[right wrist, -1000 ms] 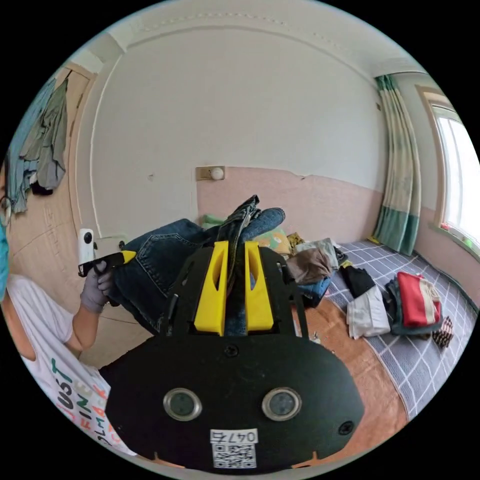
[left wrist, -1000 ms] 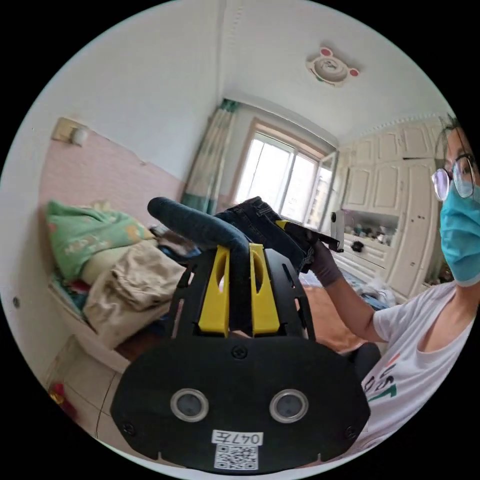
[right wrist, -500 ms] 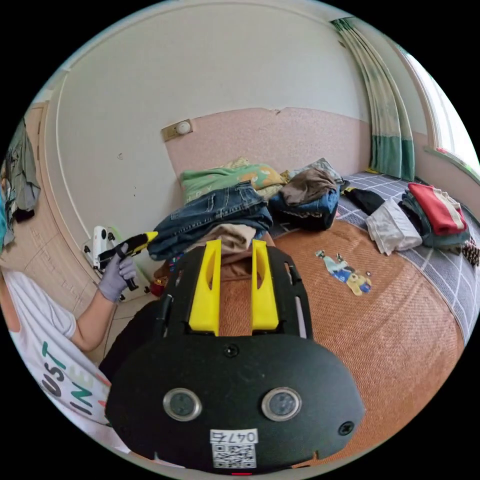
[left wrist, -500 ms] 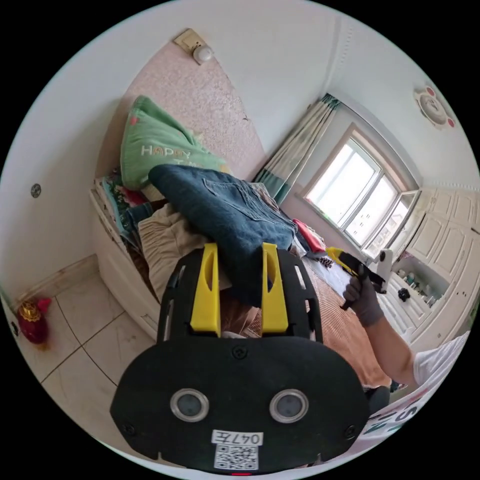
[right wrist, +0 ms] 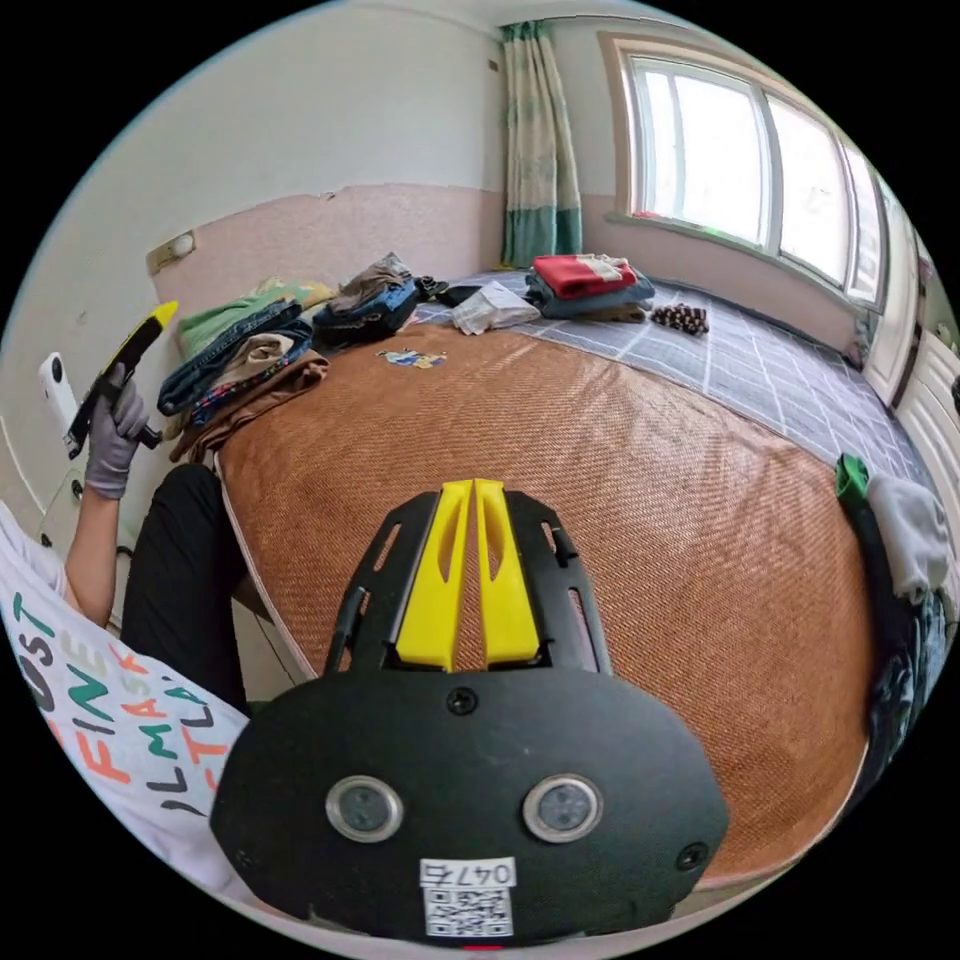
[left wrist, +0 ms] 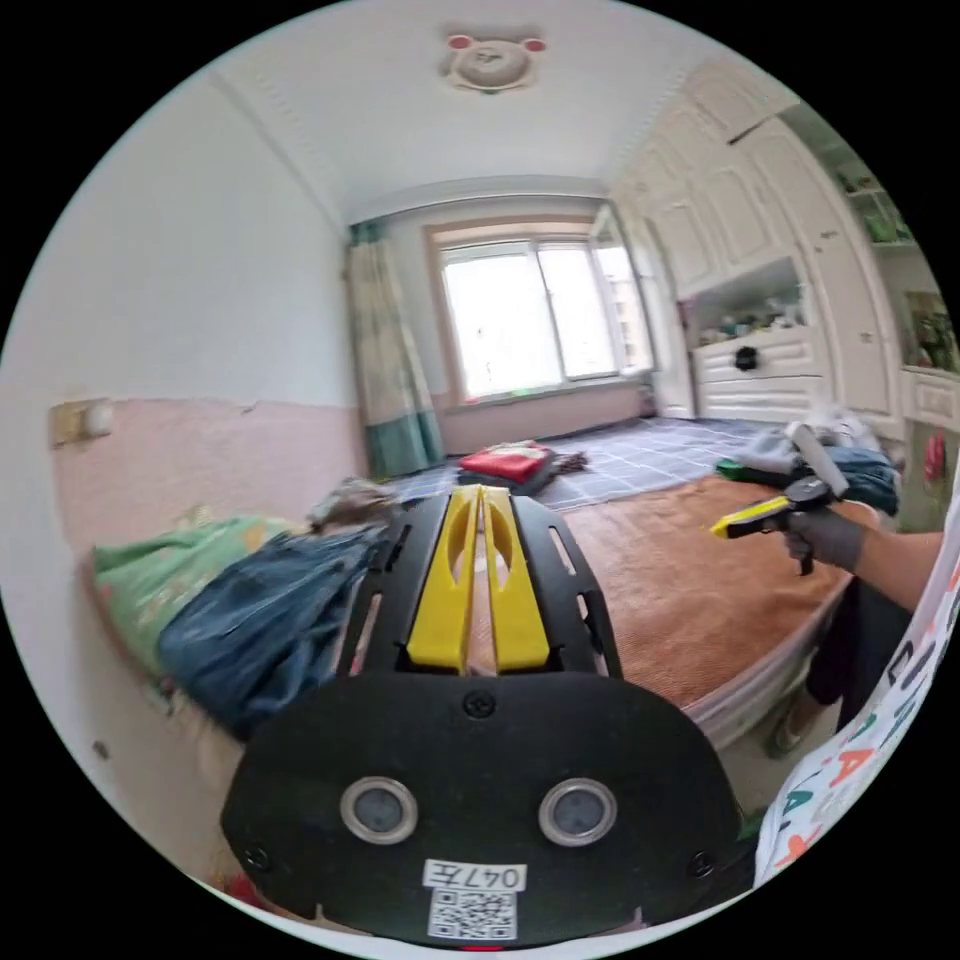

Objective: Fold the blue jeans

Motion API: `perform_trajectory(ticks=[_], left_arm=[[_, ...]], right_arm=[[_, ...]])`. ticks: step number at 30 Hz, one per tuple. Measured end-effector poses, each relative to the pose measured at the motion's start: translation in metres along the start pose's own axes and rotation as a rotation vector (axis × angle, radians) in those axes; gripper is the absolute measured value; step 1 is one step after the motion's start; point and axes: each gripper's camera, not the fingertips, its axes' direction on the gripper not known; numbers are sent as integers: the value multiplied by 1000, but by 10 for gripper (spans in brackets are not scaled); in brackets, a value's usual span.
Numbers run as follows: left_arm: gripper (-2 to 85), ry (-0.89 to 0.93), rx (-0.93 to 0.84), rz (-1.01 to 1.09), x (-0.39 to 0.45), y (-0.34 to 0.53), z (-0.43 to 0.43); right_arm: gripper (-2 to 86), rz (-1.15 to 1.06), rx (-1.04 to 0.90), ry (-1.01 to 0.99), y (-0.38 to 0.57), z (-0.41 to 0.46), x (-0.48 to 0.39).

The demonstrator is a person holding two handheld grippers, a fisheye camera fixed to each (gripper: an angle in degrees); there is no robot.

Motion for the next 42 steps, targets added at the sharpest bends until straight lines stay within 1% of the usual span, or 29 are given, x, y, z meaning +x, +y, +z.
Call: perform_trajectory(ticks=[2, 4, 6, 7, 8, 10, 12, 15, 16, 18, 20, 23, 27, 29, 33, 35, 37, 39, 41, 42], left_arm=[[-10, 75, -1, 103, 39, -16, 46], [-9, 103, -32, 236, 78, -28, 90], [-9, 84, -62, 367, 115, -36, 146], [-9, 83, -69, 373, 120, -37, 161], [-9, 98, -89, 347, 122, -40, 191], [-9, 201, -139, 258, 113, -42, 240], [-10, 365, -226, 121, 91, -28, 313], [-10, 404, -317, 31, 78, 20, 383], [-10, 412, -339, 15, 76, 31, 393], [-10, 455, -462, -50, 71, 69, 434], [-10, 435, -543, -80, 67, 86, 460], [-10, 409, -591, -98, 59, 106, 492], [-10, 478, -748, -172, 48, 154, 551], [-10, 506, -789, -186, 46, 176, 573], [-10, 498, -785, -167, 41, 208, 598], [-10, 526, -761, -185, 35, 225, 605], [-10, 592, -708, -251, 23, 241, 609], [-10, 766, -593, -432, -2, 261, 610], [-10, 870, -490, -570, -20, 272, 606], [-10, 883, -439, -605, -28, 276, 602]], right_arm=[[-9, 32, -56, 86, 6, -11, -5], [-8, 36, -122, 150, 7, -11, -13], [-6, 33, -228, 188, 5, 0, -20], [-5, 23, -331, 186, 6, 17, -26], [-5, 27, -291, 206, 8, 15, -35], [-5, 39, -269, 216, 9, 12, -45], [-5, 67, -262, 210, 7, 7, -50], [-5, 94, -255, 188, 4, 1, -56], [-5, 104, -250, 177, 3, -1, -58], [-5, 116, -239, 168, 3, -4, -62], [-5, 127, -226, 173, 3, -7, -70], [-5, 136, -213, 189, 2, -9, -82], [-5, 141, -208, 195, 0, -9, -91], [-5, 146, -203, 192, 0, -9, -95], [-5, 150, -202, 191, -2, -7, -101], [-6, 158, -207, 183, -5, -5, -103], [-6, 173, -189, 177, -3, -5, -104], [-6, 185, -177, 172, -1, -3, -105], [-6, 185, -177, 172, -3, 0, -108], [-6, 186, -176, 171, -3, 0, -108]])
